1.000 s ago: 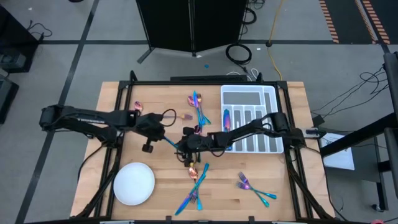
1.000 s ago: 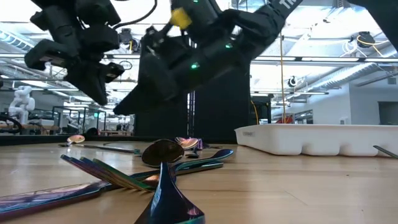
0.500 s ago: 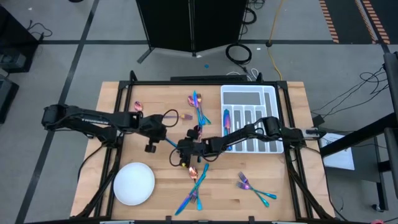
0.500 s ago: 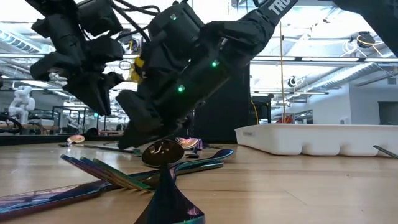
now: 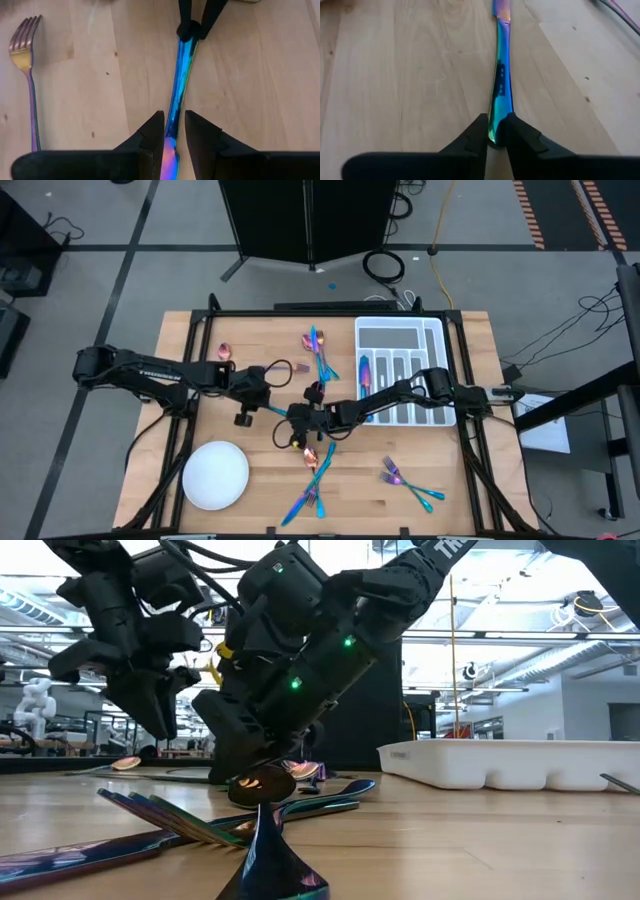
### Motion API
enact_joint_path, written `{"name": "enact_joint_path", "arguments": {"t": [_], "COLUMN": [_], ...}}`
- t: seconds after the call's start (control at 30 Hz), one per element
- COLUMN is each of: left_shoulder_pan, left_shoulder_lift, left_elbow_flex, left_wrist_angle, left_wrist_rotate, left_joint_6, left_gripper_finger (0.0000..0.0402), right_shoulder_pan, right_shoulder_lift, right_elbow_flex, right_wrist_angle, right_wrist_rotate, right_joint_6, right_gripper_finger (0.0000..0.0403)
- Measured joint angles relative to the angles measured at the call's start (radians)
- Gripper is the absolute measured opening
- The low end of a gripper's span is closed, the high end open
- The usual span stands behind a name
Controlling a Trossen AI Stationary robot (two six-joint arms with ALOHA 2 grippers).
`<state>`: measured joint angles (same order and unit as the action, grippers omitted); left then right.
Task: Sort silverware
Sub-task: Put the blue knife into the utensil organizer
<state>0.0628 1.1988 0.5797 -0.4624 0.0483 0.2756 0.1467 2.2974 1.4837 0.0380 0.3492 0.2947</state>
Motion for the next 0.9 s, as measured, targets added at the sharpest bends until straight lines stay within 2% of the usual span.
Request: {"name": "enact_joint_path", "arguments": {"t": [0.13, 0.33, 0.73, 0.9], "left_shoulder_pan": [0.000, 0.000, -0.001, -0.023], "left_shoulder_lift": [0.033, 0.073, 0.087, 0.091], "left_elbow_flex": [0.000, 0.000, 0.000, 0.000], "left_wrist_angle": [0.031, 0.063, 0.064, 0.065], "left_wrist_rotate": [0.000, 0.000, 0.033, 0.038], "left_joint_6": [0.000, -0.006, -0.008, 0.000], "left_gripper_finger": [0.0080, 0.0080, 0.0080, 0.0080], "right_shoulder_pan": [0.000, -0.002, -0.004, -0.028], "right_shoulder_lift": [0.000, -0.007, -0.006, -0.007], "right_elbow_flex": [0.000, 0.000, -0.001, -0.001], "right_wrist_angle": [-0.011, -0.044, -0.068, -0.069], "right_wrist_rotate": [-0.008, -0.056, -0.067, -0.185], "right_joint_6": [0.018, 0.061, 0.112, 0.143], "right_gripper_finger": [0.0046, 0.0063, 0.0077, 0.0077]}}
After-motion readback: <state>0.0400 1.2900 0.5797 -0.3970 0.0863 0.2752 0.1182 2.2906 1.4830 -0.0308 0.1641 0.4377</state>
